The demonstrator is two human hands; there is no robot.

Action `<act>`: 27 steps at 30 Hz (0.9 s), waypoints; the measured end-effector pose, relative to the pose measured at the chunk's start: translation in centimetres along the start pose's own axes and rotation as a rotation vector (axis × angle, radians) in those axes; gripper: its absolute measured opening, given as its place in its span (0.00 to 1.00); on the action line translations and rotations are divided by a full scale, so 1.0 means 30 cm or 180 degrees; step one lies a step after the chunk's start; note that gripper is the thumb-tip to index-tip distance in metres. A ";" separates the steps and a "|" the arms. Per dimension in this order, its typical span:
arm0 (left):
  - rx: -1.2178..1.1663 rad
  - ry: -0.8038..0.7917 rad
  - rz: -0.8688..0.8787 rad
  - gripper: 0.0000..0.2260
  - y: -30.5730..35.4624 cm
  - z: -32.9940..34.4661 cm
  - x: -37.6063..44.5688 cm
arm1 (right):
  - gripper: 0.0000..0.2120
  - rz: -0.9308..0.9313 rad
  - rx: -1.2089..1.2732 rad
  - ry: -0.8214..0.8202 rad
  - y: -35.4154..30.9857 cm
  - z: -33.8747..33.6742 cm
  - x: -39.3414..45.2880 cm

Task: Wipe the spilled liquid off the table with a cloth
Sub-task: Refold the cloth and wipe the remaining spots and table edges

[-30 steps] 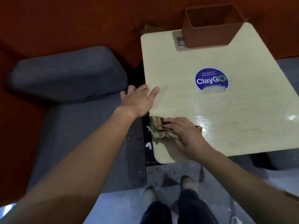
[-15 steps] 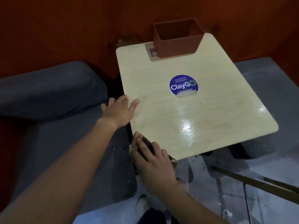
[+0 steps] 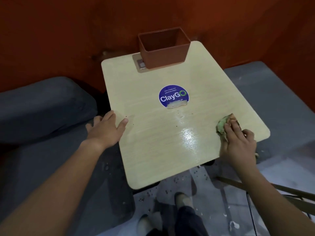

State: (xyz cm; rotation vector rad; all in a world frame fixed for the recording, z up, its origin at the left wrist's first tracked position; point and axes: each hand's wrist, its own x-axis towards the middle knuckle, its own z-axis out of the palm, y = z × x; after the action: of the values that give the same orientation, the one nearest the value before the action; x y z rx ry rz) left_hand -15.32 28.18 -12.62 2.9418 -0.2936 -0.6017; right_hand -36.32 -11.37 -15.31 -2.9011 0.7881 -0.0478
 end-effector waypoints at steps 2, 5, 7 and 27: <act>0.0073 -0.0076 0.0017 0.29 -0.004 0.000 0.013 | 0.30 0.0016 0.0223 0.0191 -0.043 -0.037 -0.012; 0.0252 -0.0197 -0.0042 0.23 0.000 -0.011 0.037 | 0.26 -0.0764 0.0393 0.0436 -0.253 -0.044 -0.148; 0.0309 -0.0248 -0.0112 0.20 0.009 -0.016 0.041 | 0.27 -0.1475 0.0545 0.0284 -0.436 0.000 -0.274; 0.0196 -0.0276 -0.0257 0.12 0.036 -0.019 0.029 | 0.26 0.0445 -0.0177 0.0179 0.324 -0.017 0.313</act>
State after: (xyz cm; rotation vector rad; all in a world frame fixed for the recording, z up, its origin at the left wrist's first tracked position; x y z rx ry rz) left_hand -14.48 26.99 -12.25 3.0038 -0.2064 -0.7455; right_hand -33.12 -24.48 -16.18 -2.8989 1.0152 -0.0948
